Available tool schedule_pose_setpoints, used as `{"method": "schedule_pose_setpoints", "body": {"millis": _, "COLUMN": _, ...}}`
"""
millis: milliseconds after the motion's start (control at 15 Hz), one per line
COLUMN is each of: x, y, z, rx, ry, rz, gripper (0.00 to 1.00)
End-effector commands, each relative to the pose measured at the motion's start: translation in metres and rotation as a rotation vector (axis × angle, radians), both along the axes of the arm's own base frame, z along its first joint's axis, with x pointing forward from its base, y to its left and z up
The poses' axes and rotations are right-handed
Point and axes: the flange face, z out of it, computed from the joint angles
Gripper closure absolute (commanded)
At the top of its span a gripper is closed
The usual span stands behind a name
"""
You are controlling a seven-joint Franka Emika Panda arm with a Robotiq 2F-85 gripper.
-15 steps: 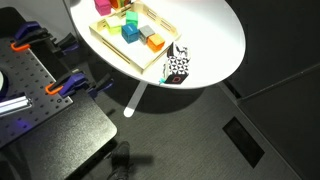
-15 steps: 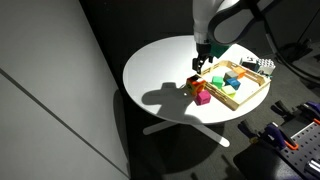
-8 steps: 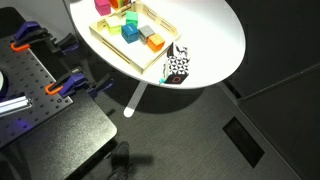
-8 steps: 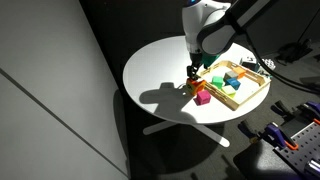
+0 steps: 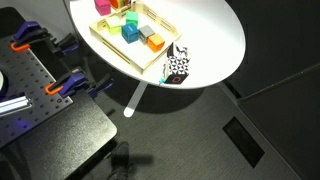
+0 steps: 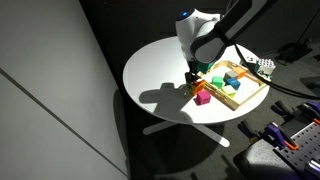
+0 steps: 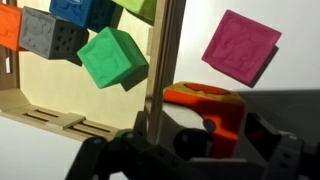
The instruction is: Put the orange toy block in the box
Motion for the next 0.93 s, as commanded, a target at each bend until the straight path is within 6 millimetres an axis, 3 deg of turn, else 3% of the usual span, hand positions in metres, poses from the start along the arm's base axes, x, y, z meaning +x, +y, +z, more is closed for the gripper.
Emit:
{"method": "schedule_pose_setpoints", "body": {"millis": 0, "x": 0.007, "y": 0.003, "z": -0.008, "rx": -0.052, "ry": -0.007, "rz": -0.018, "gripper": 0.0}}
{"method": "schedule_pose_setpoints", "body": {"millis": 267, "x": 0.008, "y": 0.002, "z": -0.018, "rx": -0.073, "ry": 0.006, "rz": -0.028, "gripper": 0.0}}
{"method": "schedule_pose_setpoints", "body": {"millis": 333, "x": 0.008, "y": 0.002, "z": -0.019, "rx": -0.08, "ry": 0.011, "rz": -0.031, "gripper": 0.25}}
{"method": "schedule_pose_setpoints", "body": {"millis": 400, "x": 0.008, "y": 0.002, "z": -0.02, "rx": -0.085, "ry": 0.017, "rz": -0.034, "gripper": 0.26}}
{"method": "schedule_pose_setpoints", "body": {"millis": 600, "x": 0.009, "y": 0.002, "z": -0.021, "rx": -0.096, "ry": 0.033, "rz": -0.042, "gripper": 0.51}}
{"method": "schedule_pose_setpoints", "body": {"millis": 867, "x": 0.011, "y": 0.001, "z": -0.006, "rx": -0.095, "ry": 0.042, "rz": -0.057, "gripper": 0.8}}
